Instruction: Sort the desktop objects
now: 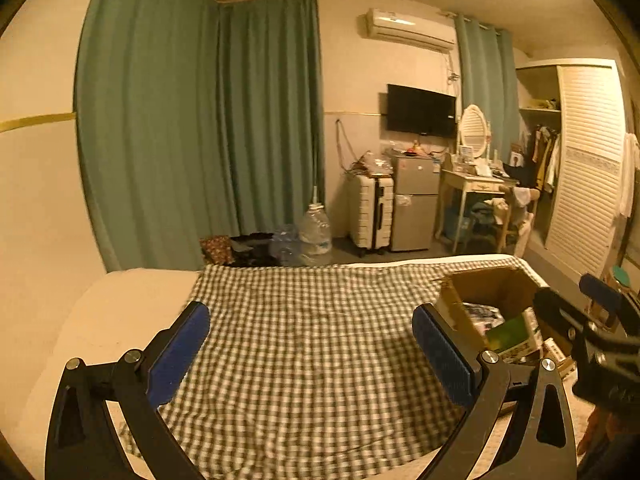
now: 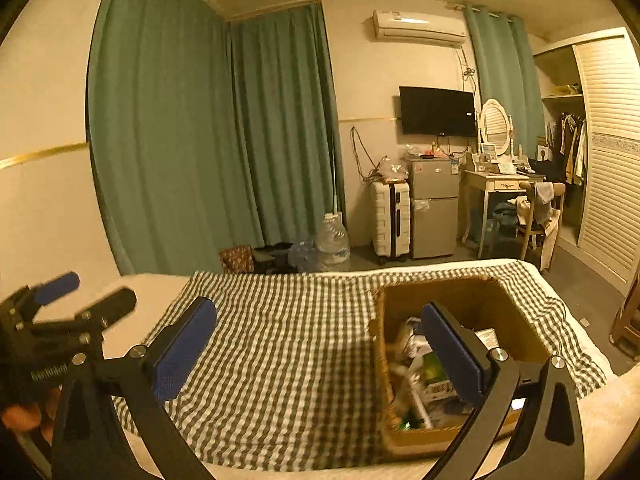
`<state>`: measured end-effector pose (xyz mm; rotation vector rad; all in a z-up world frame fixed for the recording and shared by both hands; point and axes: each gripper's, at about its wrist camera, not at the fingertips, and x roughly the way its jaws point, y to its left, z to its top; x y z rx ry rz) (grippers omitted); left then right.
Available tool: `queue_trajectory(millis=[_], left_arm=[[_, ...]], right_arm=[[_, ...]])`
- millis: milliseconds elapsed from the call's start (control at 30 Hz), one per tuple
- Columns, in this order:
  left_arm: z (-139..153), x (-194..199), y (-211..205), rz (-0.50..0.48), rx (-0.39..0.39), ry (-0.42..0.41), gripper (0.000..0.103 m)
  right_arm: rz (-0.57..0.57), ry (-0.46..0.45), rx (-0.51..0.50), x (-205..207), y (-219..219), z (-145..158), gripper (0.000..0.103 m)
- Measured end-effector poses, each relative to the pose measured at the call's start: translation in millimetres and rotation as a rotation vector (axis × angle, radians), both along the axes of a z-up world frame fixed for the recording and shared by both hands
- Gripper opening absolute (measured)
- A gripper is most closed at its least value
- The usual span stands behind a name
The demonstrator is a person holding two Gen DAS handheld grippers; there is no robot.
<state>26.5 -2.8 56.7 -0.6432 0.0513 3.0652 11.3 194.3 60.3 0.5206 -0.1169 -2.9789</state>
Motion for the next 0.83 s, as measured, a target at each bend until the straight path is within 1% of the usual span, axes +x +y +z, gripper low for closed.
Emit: queue_trajectory(millis=[133, 233, 333, 433, 533, 667, 833], left_arm=[[-12, -8, -18, 0.018, 0.005, -0.027, 0.103], [-25, -17, -24, 0.028, -0.013, -0.053, 0.103], [-41, -28, -25, 0.030, -0.024, -0.083, 0.103], [-51, -34, -25, 0.039, -0.034, -0.099, 0.103], [-61, -40, -23, 0.033, -0.028, -0.118, 0.103], [-67, -40, -21, 0.024, -0.027, -0.121, 0.103], [-66, -37, -19, 0.025, -0.033, -0.123, 0.103]], right_arm=[[0.025, -0.014, 0.028, -3, -22, -9, 0.103], [0.033, -0.010, 0.057, -6, -30, -16, 0.103], [0.037, -0.023, 0.053, -12, -31, -30, 0.103], [0.030, -0.056, 0.064, -28, -30, -45, 0.103], [0.026, -0.076, 0.058, -36, -26, -54, 0.103], [0.019, -0.072, 0.046, -38, -22, -55, 0.103], [0.018, -0.066, 0.046, -35, -23, -52, 0.103]])
